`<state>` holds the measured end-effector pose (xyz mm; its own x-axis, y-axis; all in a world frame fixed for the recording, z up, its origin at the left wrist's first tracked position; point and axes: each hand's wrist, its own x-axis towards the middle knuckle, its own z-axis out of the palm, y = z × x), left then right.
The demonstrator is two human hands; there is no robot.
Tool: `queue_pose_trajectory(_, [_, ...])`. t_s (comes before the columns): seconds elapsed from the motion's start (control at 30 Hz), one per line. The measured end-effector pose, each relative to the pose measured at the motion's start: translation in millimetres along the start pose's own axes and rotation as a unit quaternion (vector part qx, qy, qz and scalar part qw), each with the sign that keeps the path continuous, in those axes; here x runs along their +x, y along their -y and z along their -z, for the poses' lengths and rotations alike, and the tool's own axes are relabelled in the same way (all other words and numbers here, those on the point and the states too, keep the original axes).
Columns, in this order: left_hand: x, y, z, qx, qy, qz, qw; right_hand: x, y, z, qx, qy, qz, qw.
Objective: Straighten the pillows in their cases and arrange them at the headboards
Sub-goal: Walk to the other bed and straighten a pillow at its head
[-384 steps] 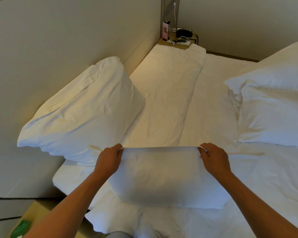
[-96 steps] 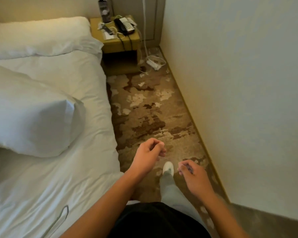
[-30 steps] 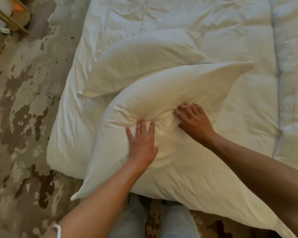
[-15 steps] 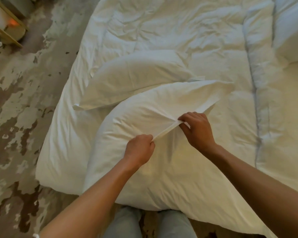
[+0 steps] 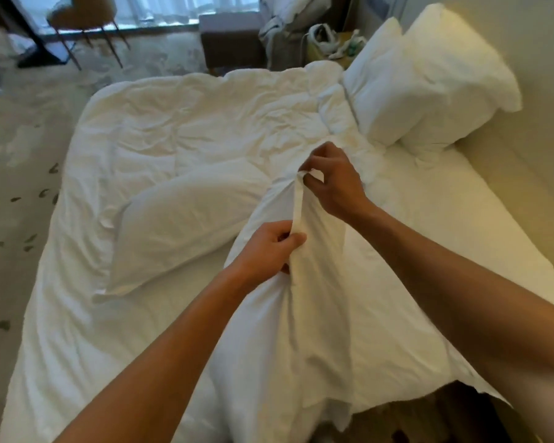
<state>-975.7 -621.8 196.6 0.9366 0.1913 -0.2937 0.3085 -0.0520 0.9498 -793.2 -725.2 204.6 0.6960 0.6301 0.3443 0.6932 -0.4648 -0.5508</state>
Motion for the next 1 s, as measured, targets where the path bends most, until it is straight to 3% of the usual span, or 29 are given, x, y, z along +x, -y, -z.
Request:
queue_pose_trajectory(0.1, [5, 10, -27, -0.053, 0.035, -0.003, 0.998, -19, -10, 21, -0.045, 0.03, -0.033, 0.998])
queue_pose_trajectory(0.2, [7, 43, -70, -0.038, 0.057, 0.015, 0.998, -83, -27, 44, -0.072, 0.067, -0.146, 0.984])
queue_pose_trajectory(0.4, [23, 66, -140, -0.003, 0.095, 0.036, 0.995, -275, -20, 44, -0.01, 0.022, -0.392, 0.919])
queue_pose_trajectory(0.5, [36, 61, -154, 0.051, 0.092, 0.017, 0.994, -322, -14, 13, -0.038, 0.012, -0.456, 0.889])
queue_pose_trajectory(0.63, [44, 56, -157, 0.135, 0.102, -0.014, 0.985, -329, -16, -14, -0.114, -0.095, -0.458, 0.877])
queue_pose_trajectory(0.8, [70, 46, -152, 0.281, 0.081, -0.132, 0.947, -334, -4, -16, -0.199, -0.188, -0.407, 0.872])
queue_pose_trajectory(0.87, [88, 39, -151, 0.329, 0.132, -0.188, 0.916, -339, -5, -9, -0.191, -0.205, -0.376, 0.883])
queue_pose_trajectory(0.93, [108, 32, -154, 0.402, 0.201, -0.229, 0.863, -340, -9, -1, -0.189, -0.2, -0.352, 0.895])
queue_pose_trajectory(1.0, [126, 27, -158, 0.479, 0.272, -0.22, 0.805, -339, -13, 8, -0.199, -0.184, -0.334, 0.903])
